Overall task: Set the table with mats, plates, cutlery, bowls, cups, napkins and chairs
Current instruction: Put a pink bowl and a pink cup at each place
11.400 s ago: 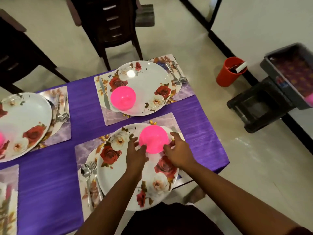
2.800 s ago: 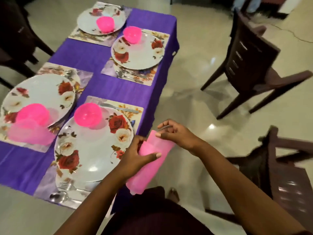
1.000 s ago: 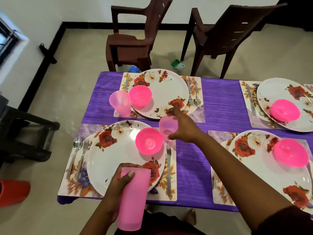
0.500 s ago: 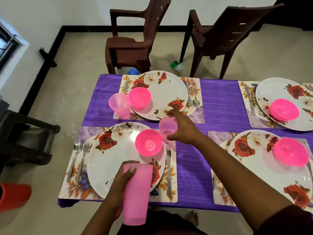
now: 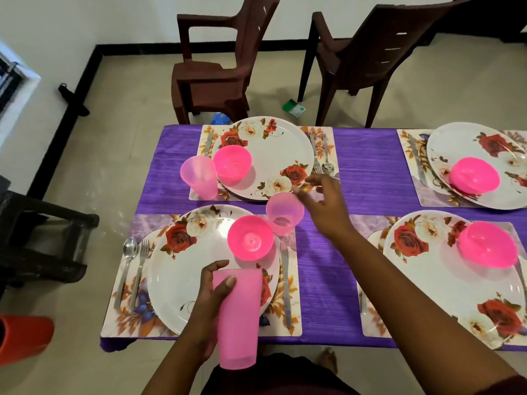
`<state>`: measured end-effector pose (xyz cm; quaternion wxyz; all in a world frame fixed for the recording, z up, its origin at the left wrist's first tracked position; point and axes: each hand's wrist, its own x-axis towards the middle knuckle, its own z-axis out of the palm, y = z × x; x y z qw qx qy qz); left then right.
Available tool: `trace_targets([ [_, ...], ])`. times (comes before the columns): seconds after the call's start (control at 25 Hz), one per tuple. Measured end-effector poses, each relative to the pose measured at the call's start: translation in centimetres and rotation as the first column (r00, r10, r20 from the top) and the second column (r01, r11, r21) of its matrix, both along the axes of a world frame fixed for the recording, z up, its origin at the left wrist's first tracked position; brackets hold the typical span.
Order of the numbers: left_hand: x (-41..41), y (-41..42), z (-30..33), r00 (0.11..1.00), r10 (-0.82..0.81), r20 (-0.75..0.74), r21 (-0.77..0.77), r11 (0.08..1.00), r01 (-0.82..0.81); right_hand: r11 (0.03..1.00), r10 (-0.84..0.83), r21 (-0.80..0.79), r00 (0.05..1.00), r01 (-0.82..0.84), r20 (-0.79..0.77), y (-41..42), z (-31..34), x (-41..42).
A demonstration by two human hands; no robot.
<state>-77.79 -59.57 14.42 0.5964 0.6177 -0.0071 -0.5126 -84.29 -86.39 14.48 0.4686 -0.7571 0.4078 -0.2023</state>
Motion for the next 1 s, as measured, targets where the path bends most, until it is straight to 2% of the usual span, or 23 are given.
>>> trace_targets([
  [0.08,0.0,-0.7,0.2,0.998,-0.061,-0.016,-0.019,0.998,0.061,0.984,-0.176,0.005,0.982,0.176,0.070,0.3,-0.1,-1.9],
  [0.12,-0.1,-1.1,0.3,0.993,-0.113,-0.021,-0.027,0.993,0.112,0.980,-0.196,0.027,0.978,0.195,0.065,0.6,-0.3,-3.0],
  [0.24,-1.2,-3.1,0.4,0.964,-0.264,-0.010,-0.058,0.963,0.263,0.981,-0.090,0.178,0.995,0.082,0.041,2.1,-0.2,-6.9],
  [0.32,-2.6,-5.0,0.4,0.922,-0.365,0.130,-0.018,0.929,0.370,0.954,0.014,0.298,0.998,-0.032,0.064,3.0,0.8,-9.8],
  [0.36,-3.7,-6.0,0.6,0.866,-0.418,0.273,0.026,0.903,0.428,0.931,0.073,0.354,0.996,-0.089,0.059,3.4,1.4,-11.2],
  [0.44,-6.8,-8.5,1.1,0.684,-0.493,0.538,0.089,0.840,0.535,0.884,0.185,0.433,0.982,-0.177,0.024,3.8,2.6,-14.9],
  [0.52,-11.5,-11.3,1.9,0.534,-0.541,0.650,0.131,0.772,0.622,0.876,0.251,0.431,0.968,-0.219,-0.018,3.3,3.4,-19.1],
  [0.6,-17.5,-13.6,2.5,0.456,-0.554,0.696,0.136,0.726,0.674,0.906,0.251,0.371,0.964,-0.203,-0.086,2.1,4.1,-24.3],
  [0.72,-25.1,-16.2,2.7,0.402,-0.515,0.757,0.135,0.726,0.674,0.907,0.261,0.376,0.953,-0.188,-0.154,-0.6,5.1,-31.9],
  [0.84,-31.2,-18.5,2.8,0.385,-0.489,0.783,0.114,0.720,0.684,0.911,0.200,0.386,0.974,-0.144,-0.110,-2.5,5.2,-38.2],
  [0.92,-34.0,-19.8,3.2,0.398,-0.470,0.788,0.108,0.741,0.663,0.930,0.165,0.344,0.983,-0.126,-0.085,-3.6,5.3,-40.7],
  [1.0,-35.7,-20.8,3.5,0.451,-0.462,0.764,0.098,0.774,0.625,0.943,0.140,0.311,0.989,-0.122,-0.037,-4.8,5.6,-42.1],
])
